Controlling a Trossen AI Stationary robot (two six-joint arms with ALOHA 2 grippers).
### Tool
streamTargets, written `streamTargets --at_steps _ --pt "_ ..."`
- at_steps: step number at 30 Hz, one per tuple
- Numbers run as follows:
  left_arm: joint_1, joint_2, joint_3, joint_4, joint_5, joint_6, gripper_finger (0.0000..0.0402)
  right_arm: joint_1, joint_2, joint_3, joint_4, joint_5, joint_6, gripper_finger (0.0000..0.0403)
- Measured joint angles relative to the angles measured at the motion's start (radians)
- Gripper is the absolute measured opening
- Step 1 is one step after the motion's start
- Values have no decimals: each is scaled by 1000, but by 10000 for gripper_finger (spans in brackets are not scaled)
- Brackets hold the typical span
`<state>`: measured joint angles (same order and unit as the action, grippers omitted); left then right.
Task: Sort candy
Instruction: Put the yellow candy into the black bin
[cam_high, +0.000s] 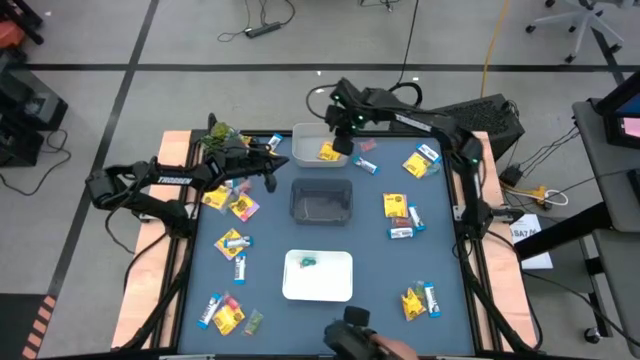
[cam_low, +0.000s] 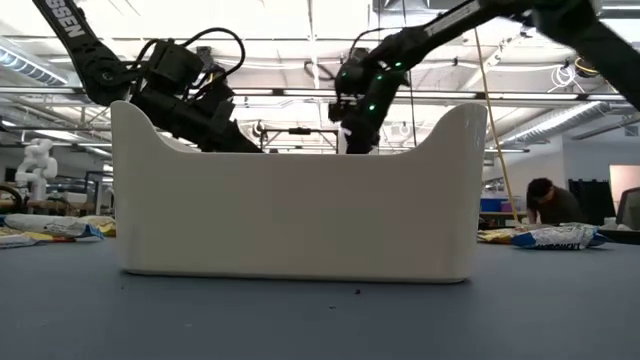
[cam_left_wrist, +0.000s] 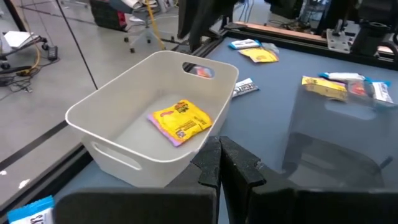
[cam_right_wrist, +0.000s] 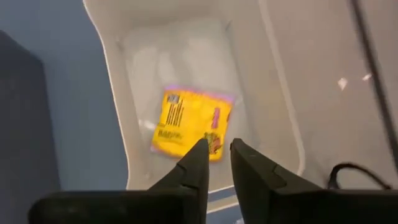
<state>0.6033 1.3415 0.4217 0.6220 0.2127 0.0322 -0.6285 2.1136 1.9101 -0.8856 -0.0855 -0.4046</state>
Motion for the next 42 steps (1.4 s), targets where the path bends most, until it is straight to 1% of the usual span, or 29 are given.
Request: streamTargets --at_steps 3,7,12,17,20,23,29,33,38,42 --pt "1 0 0 0 0 1 8 0 86 102 -102 -7 16 75" --pt "2 0 0 -2 0 1 8 0 173 171 -167 -49 27 99" --pt "2 0 0 -3 0 9 8 2 222 180 -138 -48 67 138" --pt "2 0 0 -6 0 9 8 7 246 179 -106 -39 154 176" --pt "2 0 0 -8 0 9 8 16 247 179 -55 10 222 194" --pt "2 0 0 -13 0 9 8 21 256 178 -40 47 271 206" --pt "1 0 0 -20 0 9 8 28 276 177 -51 58 314 213" --pt "2 0 0 -29 0 9 8 35 278 178 -34 59 334 207" --pt "2 0 0 -29 0 9 8 42 305 178 -81 60 390 196" --pt "2 0 0 -29 0 9 8 42 312 180 -86 38 419 190"
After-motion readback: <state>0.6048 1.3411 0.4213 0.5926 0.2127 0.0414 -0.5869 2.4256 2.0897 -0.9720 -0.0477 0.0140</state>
